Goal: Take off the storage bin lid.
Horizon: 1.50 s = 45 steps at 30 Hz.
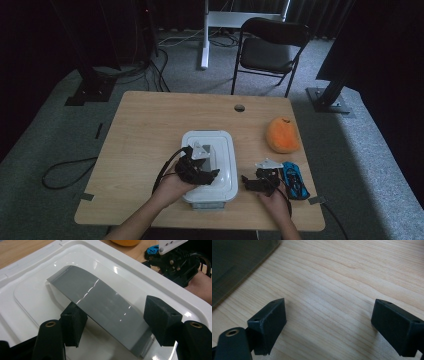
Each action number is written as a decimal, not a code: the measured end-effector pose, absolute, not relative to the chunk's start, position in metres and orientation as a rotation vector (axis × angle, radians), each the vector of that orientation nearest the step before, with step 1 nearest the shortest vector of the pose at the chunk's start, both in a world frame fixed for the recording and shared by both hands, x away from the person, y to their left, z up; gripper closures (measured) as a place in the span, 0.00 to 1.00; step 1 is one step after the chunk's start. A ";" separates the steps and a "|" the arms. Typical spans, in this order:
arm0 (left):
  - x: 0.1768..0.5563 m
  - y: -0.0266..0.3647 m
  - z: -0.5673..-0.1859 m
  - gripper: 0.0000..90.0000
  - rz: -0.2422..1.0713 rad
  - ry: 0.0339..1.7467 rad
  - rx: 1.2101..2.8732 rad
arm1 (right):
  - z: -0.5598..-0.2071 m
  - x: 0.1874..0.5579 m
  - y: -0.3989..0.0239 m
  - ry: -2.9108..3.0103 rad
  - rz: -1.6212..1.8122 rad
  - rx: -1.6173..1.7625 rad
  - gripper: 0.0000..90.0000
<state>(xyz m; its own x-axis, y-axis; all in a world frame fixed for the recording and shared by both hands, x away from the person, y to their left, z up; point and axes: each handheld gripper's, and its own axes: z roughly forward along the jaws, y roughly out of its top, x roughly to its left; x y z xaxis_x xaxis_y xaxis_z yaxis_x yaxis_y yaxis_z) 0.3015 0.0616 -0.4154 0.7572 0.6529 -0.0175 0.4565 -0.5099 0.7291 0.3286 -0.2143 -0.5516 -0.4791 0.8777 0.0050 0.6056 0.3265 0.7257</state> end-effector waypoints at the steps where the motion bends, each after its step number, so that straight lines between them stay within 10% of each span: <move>1: 0.301 0.062 -0.415 0.41 0.332 0.823 2.199 | -0.552 0.329 -0.214 2.207 0.953 1.313 0.13; 45: 0.284 0.101 -0.371 0.64 0.395 0.772 2.012 | -0.552 0.329 -0.214 2.206 0.953 1.310 0.13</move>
<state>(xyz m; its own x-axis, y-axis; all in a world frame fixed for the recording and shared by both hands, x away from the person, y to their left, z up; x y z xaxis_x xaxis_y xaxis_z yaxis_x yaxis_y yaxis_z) 0.2841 0.1012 -0.3714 0.7521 0.6585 -0.0248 0.3647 -0.3846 0.8480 0.3287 -0.2143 -0.5518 -0.4794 0.8776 0.0029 0.6035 0.3272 0.7271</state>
